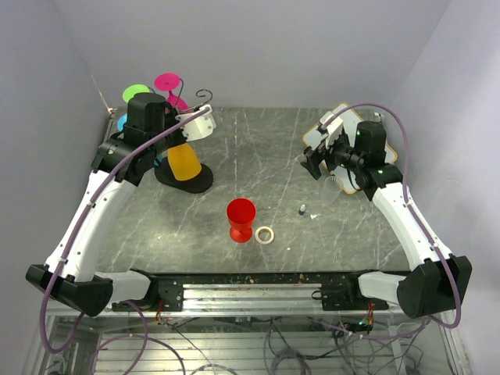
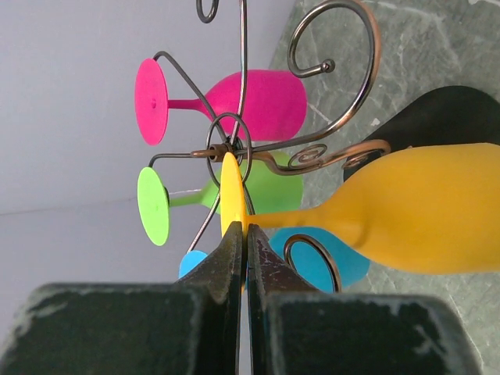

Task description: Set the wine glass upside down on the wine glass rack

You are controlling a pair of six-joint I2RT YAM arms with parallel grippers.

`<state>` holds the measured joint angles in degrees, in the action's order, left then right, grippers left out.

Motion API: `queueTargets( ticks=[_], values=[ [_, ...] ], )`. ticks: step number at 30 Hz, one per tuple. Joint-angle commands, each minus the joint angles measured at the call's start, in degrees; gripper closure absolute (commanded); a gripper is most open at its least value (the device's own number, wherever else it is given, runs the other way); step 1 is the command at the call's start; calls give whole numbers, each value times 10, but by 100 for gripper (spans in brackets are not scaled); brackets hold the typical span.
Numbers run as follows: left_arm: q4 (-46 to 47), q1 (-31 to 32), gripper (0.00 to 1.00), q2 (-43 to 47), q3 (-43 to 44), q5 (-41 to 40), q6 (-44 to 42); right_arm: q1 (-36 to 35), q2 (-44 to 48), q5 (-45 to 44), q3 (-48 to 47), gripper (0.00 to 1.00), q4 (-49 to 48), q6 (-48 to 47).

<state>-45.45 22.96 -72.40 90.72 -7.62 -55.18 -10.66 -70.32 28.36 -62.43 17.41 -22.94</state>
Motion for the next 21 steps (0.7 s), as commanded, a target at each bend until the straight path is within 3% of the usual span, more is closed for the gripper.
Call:
queueTargets(
  ticks=[1,21],
  values=[
    [34,10,93,5,-3,-42,-8,4,-1,13,4,2,-4,-1],
    [-33,13,93,31,18,-75,-30,6,0,17,2,2,0,-3]
  ],
)
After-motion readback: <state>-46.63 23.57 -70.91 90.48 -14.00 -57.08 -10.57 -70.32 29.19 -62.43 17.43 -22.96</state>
